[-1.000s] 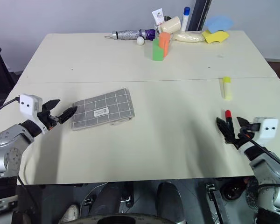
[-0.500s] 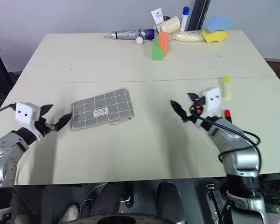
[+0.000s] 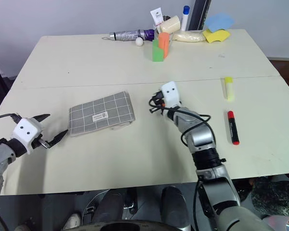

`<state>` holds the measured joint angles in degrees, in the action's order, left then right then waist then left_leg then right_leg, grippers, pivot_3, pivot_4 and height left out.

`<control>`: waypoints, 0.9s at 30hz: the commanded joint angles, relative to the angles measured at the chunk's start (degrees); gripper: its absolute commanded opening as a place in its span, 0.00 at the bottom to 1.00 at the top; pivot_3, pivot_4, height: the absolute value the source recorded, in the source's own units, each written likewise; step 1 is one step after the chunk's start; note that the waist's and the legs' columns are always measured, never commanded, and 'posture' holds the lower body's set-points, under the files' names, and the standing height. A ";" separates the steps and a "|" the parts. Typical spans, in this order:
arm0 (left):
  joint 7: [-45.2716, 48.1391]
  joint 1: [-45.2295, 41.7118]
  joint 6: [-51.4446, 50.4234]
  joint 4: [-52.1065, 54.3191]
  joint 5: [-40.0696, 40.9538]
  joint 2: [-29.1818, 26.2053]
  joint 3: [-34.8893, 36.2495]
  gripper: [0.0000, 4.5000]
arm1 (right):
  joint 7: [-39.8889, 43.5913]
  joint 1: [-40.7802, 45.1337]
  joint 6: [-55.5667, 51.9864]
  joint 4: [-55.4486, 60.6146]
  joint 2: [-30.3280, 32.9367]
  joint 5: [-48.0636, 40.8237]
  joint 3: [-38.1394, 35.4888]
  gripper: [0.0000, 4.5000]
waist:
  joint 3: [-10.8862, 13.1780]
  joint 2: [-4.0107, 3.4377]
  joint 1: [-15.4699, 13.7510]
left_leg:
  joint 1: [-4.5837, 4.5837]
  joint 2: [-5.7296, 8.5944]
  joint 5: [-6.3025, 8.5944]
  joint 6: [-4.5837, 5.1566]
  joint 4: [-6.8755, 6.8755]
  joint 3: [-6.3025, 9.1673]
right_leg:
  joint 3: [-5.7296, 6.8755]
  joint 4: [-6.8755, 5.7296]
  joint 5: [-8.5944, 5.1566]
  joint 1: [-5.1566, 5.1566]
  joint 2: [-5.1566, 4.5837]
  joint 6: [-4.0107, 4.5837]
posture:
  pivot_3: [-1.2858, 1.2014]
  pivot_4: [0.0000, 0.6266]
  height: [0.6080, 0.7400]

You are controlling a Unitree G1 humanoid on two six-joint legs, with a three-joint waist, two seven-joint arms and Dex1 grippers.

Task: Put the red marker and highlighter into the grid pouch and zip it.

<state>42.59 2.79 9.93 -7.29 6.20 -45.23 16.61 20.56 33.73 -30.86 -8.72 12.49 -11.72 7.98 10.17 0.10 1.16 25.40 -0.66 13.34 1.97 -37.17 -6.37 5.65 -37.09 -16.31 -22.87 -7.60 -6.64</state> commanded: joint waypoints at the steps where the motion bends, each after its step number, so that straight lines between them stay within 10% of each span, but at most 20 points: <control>1: 1.99 -2.55 7.18 -5.54 -2.18 -2.45 -1.35 1.00 | -1.63 3.15 1.57 -3.38 -2.10 2.74 1.01 0.01 | 0.00 0.00 -0.09 | 0.01 0.00 0.00 0.00 0.00 -0.02 | 0.00 -0.01 0.00 -0.01 0.01 0.00 | 0.52 0.24 1.00; 27: 12.26 -17.70 36.38 -24.61 -4.38 -2.64 -17.01 1.00 | 8.69 14.37 9.59 -24.48 -12.68 10.32 6.78 0.01 | -0.04 -0.05 0.08 | -0.05 -0.02 0.00 0.06 -0.01 -0.30 | 0.02 -0.11 0.01 -0.06 -0.01 -0.01 | 0.52 0.24 1.00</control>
<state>53.20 -16.04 45.69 -32.60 1.78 -48.72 1.83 27.65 48.21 -21.71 -35.15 0.69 -1.30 13.79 10.13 0.05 1.24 25.35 -0.67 13.34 2.03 -37.18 -6.68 5.67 -37.20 -16.30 -22.93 -7.61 -6.65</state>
